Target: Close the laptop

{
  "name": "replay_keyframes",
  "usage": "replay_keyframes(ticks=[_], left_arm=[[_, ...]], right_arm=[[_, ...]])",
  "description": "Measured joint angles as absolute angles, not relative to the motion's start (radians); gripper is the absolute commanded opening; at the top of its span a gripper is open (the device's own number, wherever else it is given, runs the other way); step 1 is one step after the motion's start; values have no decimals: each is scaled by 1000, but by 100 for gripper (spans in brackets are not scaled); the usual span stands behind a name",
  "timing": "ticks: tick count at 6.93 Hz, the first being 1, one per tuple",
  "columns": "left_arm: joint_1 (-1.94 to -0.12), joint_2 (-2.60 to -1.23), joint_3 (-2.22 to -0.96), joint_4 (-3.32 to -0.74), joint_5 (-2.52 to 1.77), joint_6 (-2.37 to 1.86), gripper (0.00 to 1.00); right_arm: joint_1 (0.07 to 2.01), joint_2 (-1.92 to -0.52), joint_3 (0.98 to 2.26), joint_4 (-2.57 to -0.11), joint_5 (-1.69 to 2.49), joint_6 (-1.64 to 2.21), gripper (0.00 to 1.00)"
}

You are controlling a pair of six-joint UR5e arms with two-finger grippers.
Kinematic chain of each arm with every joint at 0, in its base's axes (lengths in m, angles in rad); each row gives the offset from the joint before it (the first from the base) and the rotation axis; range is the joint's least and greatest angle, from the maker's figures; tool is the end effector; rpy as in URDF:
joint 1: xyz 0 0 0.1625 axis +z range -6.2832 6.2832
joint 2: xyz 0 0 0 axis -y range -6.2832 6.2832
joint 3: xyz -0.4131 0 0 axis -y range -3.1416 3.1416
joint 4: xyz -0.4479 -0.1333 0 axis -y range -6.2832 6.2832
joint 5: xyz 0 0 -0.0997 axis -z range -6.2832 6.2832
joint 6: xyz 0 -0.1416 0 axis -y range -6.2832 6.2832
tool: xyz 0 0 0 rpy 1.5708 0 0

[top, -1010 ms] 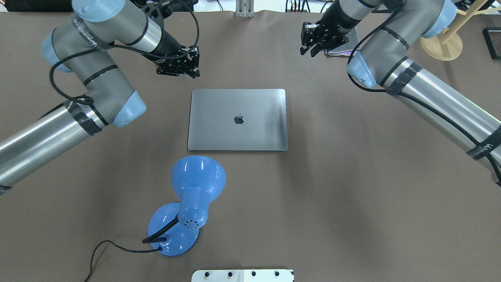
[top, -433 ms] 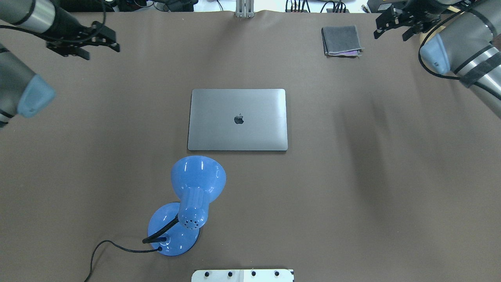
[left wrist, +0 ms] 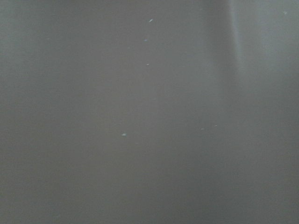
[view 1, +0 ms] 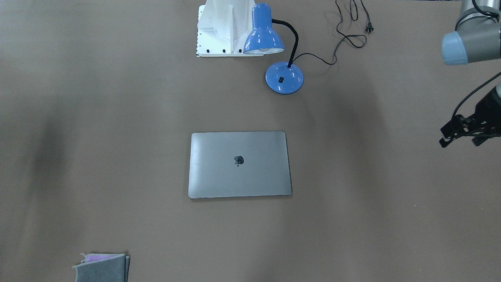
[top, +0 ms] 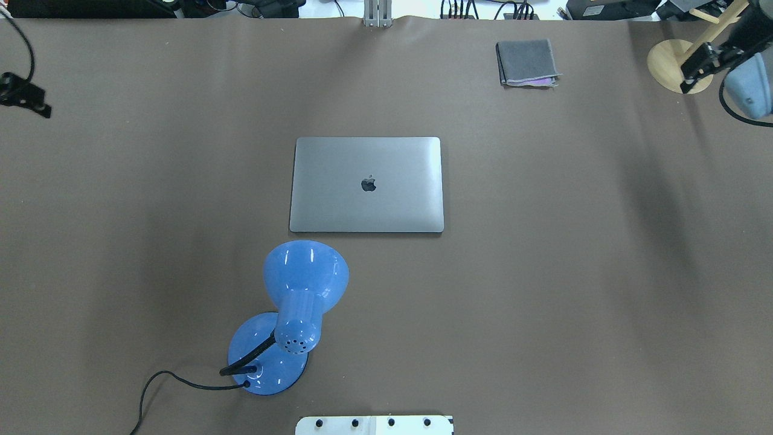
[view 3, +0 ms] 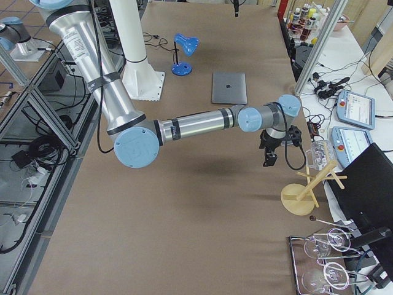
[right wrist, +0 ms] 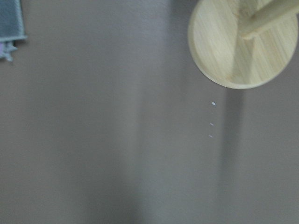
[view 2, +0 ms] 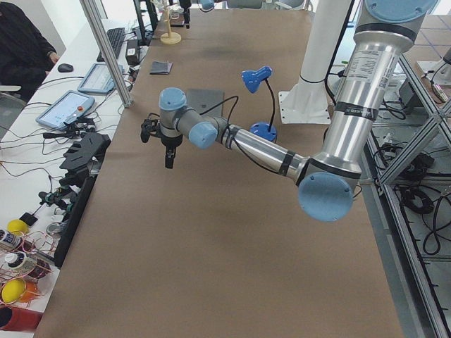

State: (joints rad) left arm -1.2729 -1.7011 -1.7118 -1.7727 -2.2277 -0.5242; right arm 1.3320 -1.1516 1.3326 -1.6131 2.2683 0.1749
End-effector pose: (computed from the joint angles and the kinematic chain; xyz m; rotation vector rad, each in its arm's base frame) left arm 0.1387 -0.6113 0.5064 0.1603 0.7722 -0.0591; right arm -0.1297 -0.7120 0.5529 -0.0128 -0.7091 -0.1096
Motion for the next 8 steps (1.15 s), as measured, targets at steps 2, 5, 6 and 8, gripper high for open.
replay_keyframes(ticks=[2, 5, 6, 8], left_arm=[[-1349, -1576, -1709, -1765, -2234, -361, 98], [-1398, -1491, -1706, -1763, -2250, -263, 98], [-1427, -1485, -1701, -1757, -2291, -236, 98], [-1494, -1495, -1685, -1714, -2365, -172, 98]], right_arm=[[1408, -1285, 1359, -1620, 2259, -11, 100], [1511, -1469, 1477, -1604, 2304, -130, 100], [1520, -1519, 1544, -1608, 2312, -130, 100], [1524, -1545, 1600, -1612, 2316, -126, 100]])
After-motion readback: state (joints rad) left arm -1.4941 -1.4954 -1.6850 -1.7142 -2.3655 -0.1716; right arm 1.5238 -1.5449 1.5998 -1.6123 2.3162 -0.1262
